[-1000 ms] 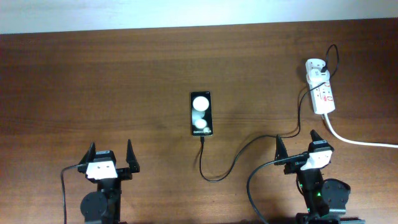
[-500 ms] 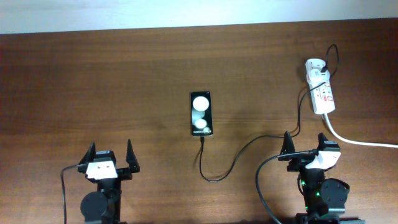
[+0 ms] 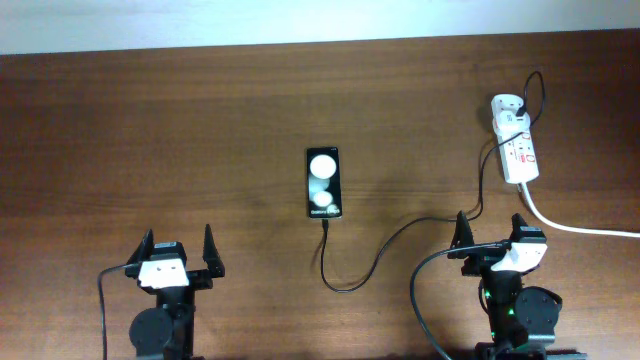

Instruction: Plug charger to phone and switch on socket

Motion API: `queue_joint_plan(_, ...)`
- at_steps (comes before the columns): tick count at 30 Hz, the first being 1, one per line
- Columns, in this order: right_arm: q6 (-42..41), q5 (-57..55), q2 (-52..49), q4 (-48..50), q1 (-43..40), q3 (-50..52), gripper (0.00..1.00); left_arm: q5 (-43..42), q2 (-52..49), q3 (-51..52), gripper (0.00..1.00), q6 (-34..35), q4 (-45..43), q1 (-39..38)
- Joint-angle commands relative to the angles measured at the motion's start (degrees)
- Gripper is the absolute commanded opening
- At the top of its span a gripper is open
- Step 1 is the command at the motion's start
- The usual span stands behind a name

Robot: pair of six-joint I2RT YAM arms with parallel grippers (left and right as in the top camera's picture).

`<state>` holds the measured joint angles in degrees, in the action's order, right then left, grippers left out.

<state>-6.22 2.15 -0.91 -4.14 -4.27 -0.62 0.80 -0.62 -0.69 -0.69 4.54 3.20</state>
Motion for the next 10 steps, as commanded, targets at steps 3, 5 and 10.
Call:
queue_joint_plan(3,-0.07,-0.50,0.70,-0.37,0.57,0.31,0.99,-0.63,0.33,0.15,0.99,-1.09,0.31,0.39)
queue_joint_plan(5,-0.07,-0.50,0.70,-0.37,0.55,0.31,0.99,-0.63,0.33,0.17,0.99,-1.09,0.31,0.39)
queue_joint_plan(10,-0.07,-0.50,0.70,-0.37,0.55,0.31,0.99,-0.63,0.33,0.17,0.99,-1.09,0.31,0.39)
